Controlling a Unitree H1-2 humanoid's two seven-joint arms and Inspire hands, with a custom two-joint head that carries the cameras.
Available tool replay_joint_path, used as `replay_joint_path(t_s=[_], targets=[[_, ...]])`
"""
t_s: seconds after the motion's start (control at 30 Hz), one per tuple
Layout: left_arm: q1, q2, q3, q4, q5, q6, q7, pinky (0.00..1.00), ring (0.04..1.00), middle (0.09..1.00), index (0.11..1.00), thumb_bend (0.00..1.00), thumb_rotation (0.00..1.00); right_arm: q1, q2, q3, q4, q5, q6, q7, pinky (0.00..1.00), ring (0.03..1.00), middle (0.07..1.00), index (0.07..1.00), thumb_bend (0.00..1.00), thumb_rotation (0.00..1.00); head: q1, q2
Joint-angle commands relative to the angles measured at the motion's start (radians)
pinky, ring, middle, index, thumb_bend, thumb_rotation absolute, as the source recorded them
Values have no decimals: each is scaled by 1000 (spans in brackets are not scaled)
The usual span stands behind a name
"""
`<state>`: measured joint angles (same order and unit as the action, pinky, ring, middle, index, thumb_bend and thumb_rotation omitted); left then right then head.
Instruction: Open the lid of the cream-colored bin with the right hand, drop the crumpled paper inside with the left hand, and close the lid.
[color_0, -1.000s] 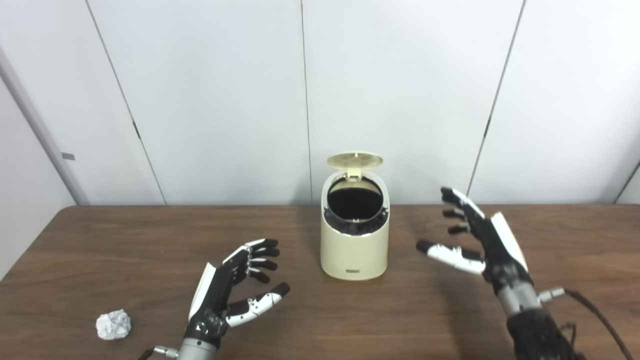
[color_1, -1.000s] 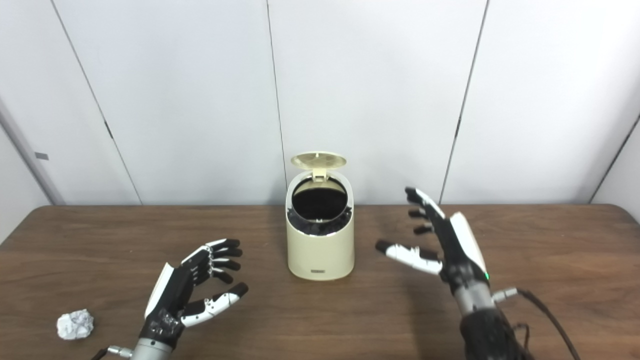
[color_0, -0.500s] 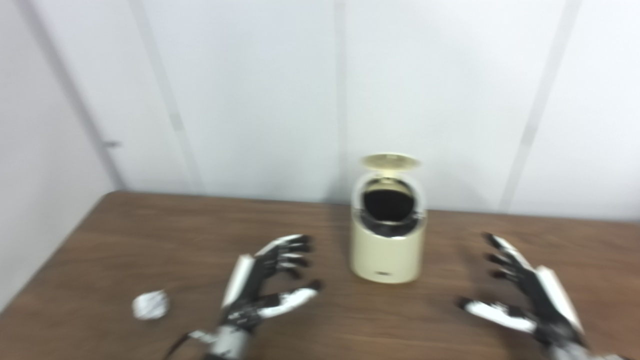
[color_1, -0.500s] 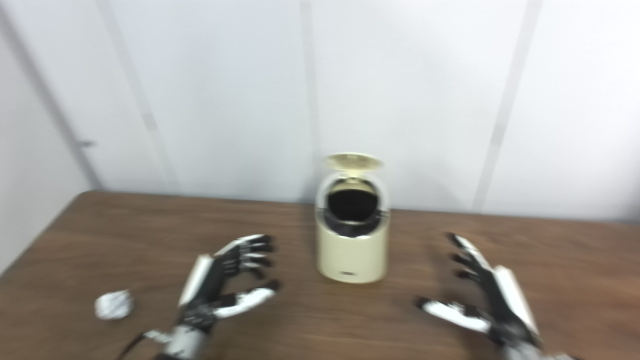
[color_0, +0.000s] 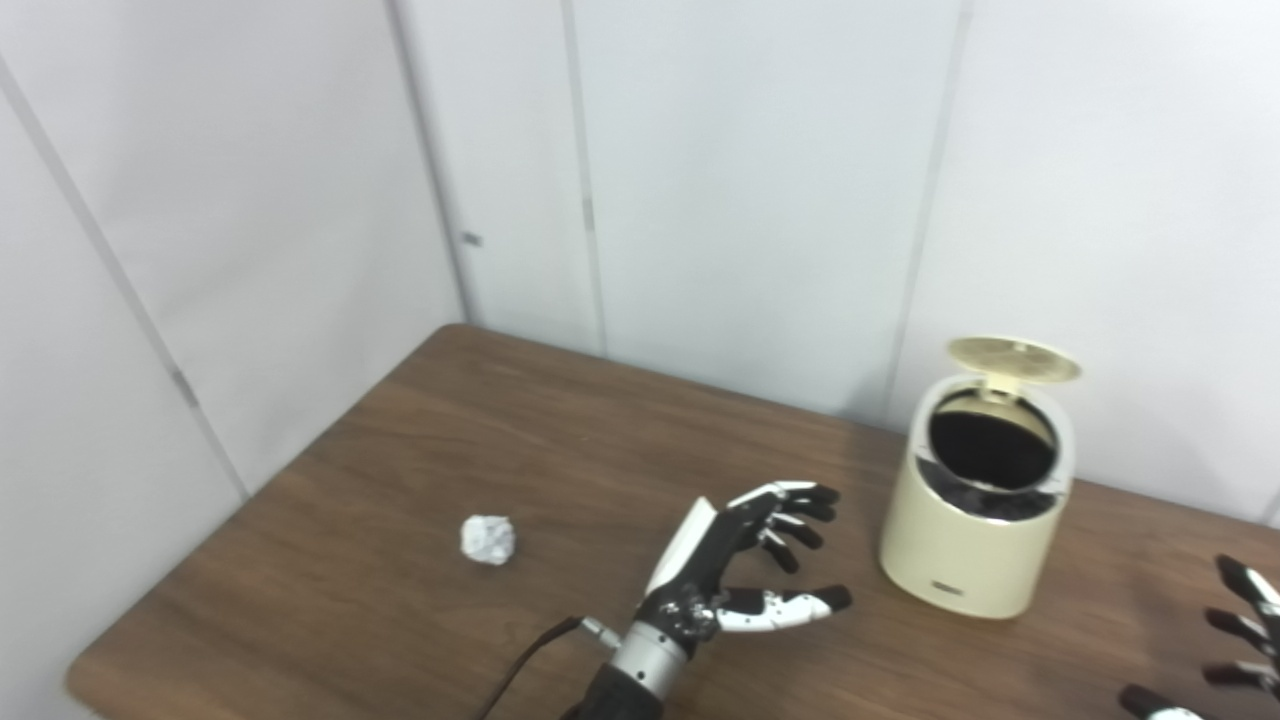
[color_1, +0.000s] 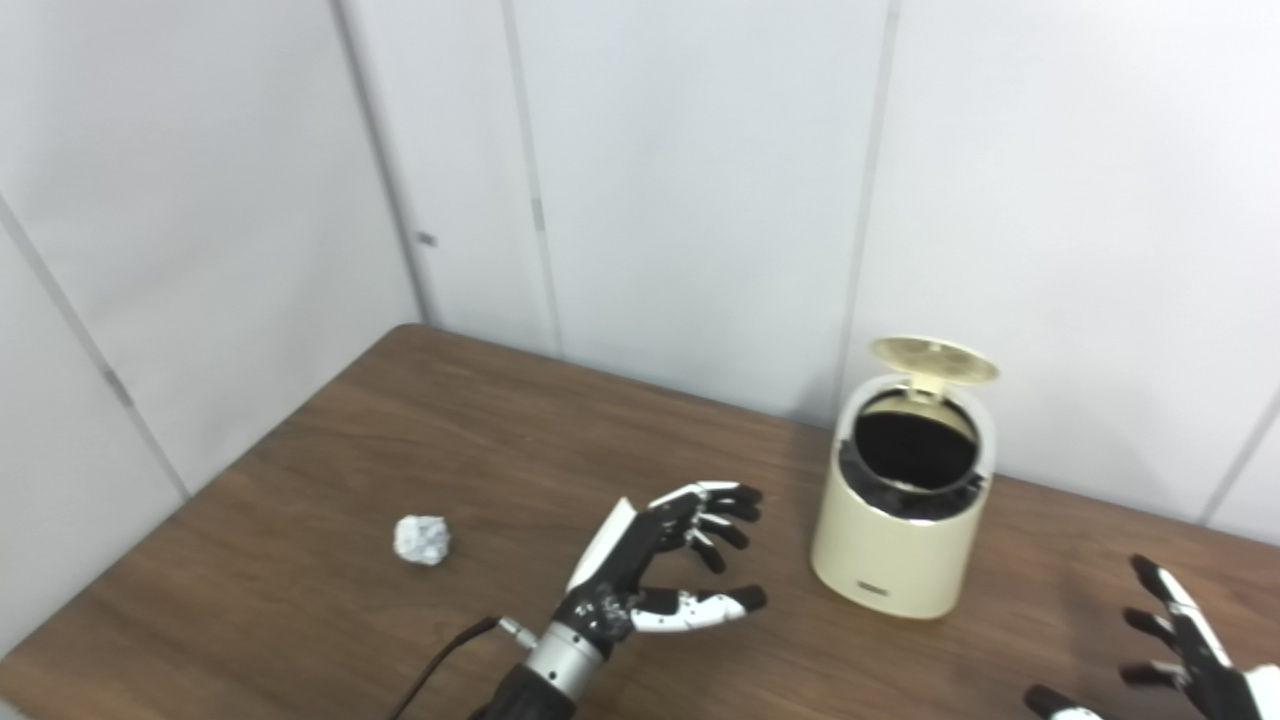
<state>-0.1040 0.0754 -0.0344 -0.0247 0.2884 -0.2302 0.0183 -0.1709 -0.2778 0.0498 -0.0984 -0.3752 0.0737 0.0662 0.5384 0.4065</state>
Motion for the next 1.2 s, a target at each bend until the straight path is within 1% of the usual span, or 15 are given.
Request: replay_joint_path(t_s=[0.0,0.1,0.17,0.23,0.3,0.37,0.47,0.53,0.57,0.67,0.73,0.83,0.9,1.03,1.17], targets=[[-12,34,17,-98,47,24,12,513,655,753,776,705,135,-42,-25,-8,-33,-6,-19,-6,403,806,936,927,904,512,4,1],[4,82,40,-204,120,117,-12,518,654,753,773,695,128,-47,-30,-10,-27,-10,-27,-4,362,775,926,929,940,568,8,-1],[14,120,56,-281,134,197,-53,532,657,752,768,682,123,-50,-31,-10,-27,-11,-24,-4,349,763,918,926,948,581,9,-1],[19,150,66,-332,134,256,-87,532,660,746,754,662,96,-52,-32,-9,-27,-11,-21,-6,324,768,915,926,951,593,9,-3],[23,219,88,-400,158,343,-146,537,661,739,747,668,98,-56,-31,-10,-26,-7,-19,-4,317,785,925,927,963,613,9,-3],[25,274,108,-447,181,401,-188,541,665,734,744,686,102,-60,-31,-9,-25,-6,-21,-4,306,791,930,930,979,640,9,-3],[30,355,133,-496,222,462,-239,529,658,720,732,723,68,-66,-32,-6,-23,-14,-24,-6,300,784,933,934,978,660,7,-2],[34,406,143,-523,262,499,-275,529,659,719,726,743,40,-67,-31,-5,-29,-20,-15,-4,273,787,934,934,995,677,7,-1],[38,439,145,-536,302,517,-296,529,659,718,725,747,36,-67,-29,-4,-33,-21,-11,-3,269,787,933,934,999,679,9,-1],[48,497,151,-558,389,568,-343,525,647,714,725,769,25,-66,-25,-1,-41,-19,-8,2,243,779,934,935,1000,694,8,-3],[54,515,160,-569,423,599,-367,496,629,701,722,812,5,-65,-24,1,-45,-17,-9,4,211,787,942,941,1000,686,7,-2],[64,546,172,-573,492,630,-397,468,602,666,715,867,10,-64,-23,4,-46,-20,-4,5,210,779,943,945,1000,689,6,-2],[70,565,177,-567,531,633,-411,473,607,667,717,881,24,-64,-22,3,-41,-16,-5,4,227,773,939,938,1000,685,5,-2],[77,603,180,-535,583,624,-434,508,642,705,730,879,30,-63,-22,7,-40,-20,-9,3,241,788,956,947,987,661,4,-3],[74,638,172,-497,629,607,-447,478,625,705,723,908,73,-62,-25,5,-43,-14,-13,4,210,798,967,959,969,666,4,0]])
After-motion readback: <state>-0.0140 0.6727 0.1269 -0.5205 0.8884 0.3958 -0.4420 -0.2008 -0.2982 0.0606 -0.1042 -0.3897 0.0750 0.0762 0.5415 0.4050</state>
